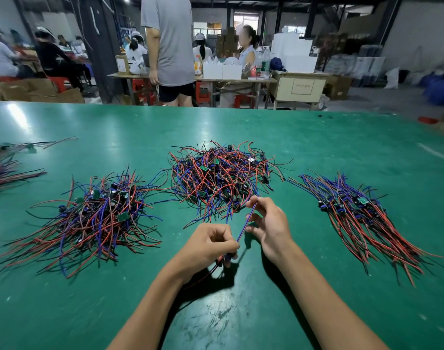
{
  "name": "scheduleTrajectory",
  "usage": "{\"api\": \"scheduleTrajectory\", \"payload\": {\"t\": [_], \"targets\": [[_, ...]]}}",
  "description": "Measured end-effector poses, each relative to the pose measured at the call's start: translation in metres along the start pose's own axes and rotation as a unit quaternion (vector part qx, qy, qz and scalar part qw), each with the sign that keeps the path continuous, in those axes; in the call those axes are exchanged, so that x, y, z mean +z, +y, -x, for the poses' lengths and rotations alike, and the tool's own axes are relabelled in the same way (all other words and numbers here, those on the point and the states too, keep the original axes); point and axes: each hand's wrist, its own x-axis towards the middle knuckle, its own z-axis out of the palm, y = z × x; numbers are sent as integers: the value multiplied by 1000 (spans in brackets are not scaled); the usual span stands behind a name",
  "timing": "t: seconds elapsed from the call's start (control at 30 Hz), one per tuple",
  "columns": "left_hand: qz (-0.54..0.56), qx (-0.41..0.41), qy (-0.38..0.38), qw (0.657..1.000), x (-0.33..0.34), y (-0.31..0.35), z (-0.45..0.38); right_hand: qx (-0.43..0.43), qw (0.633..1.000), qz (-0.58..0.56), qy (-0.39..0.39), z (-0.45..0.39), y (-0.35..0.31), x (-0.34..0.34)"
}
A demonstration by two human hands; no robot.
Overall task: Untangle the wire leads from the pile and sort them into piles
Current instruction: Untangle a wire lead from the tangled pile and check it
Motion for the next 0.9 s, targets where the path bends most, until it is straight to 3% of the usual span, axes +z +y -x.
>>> {"api": "scheduleTrajectory", "payload": {"t": [0.13,0.2,0.27,0.33,0.43,0.5,0.67,0.73,0.8,0.9], "targets": [[21,1,-18,1000,0,1,0,86,983,-153,-58,0,-3,-6],[21,5,-11,1000,-2,0,-1,81,980,-175,-47,-1,-1,-4],[31,5,14,999,-4,-4,-3,-18,997,-63,-28,-4,1,-4],[57,3,54,997,-5,-6,-5,-118,987,88,-65,-4,1,-5],[89,3,99,991,-7,-7,-8,-117,953,192,-205,2,5,-5],[108,0,99,989,-6,-6,-8,-130,939,215,-235,5,6,-5],[120,-4,97,988,-9,-8,-6,-142,975,142,-93,0,-5,-12],[14,28,145,989,-9,-12,-6,-136,984,106,-55,-3,-6,-15],[-134,83,200,967,-9,-16,-7,-133,986,88,-37,-3,-6,-14],[-217,146,236,936,-8,-18,-9,-133,988,70,-42,-2,-6,-13]]}}
